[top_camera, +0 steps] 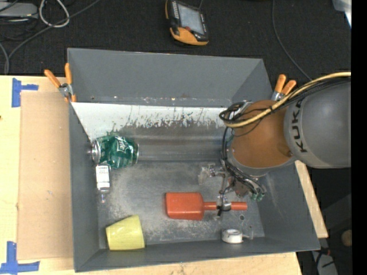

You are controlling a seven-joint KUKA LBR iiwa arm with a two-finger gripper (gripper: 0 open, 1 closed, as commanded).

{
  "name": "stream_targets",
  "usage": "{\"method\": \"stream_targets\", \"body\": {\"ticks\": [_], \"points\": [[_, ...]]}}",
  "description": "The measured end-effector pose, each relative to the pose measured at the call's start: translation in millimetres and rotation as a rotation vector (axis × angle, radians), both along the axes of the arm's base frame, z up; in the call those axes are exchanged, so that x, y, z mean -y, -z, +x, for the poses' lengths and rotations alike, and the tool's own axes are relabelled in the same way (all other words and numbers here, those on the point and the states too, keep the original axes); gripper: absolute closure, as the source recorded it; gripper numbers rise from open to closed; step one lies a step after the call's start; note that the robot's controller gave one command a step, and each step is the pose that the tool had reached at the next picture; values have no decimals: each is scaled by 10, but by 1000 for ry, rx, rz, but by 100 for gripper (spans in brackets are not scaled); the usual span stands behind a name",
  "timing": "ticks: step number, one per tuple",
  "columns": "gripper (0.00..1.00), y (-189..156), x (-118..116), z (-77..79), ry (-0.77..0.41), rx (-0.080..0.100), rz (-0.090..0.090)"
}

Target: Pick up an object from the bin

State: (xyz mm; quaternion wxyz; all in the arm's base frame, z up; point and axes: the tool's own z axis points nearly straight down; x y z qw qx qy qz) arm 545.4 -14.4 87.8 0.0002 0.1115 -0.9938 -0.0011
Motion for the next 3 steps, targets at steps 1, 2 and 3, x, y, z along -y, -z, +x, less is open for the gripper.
{"method": "stream_targets", "body": {"ticks": [1, 2, 3], "points": [[0, 162, -122, -79, -236, 0, 1], [0, 186, 335, -166, 112, -6, -1], [100, 178, 152, 12, -221, -1, 5]]}}
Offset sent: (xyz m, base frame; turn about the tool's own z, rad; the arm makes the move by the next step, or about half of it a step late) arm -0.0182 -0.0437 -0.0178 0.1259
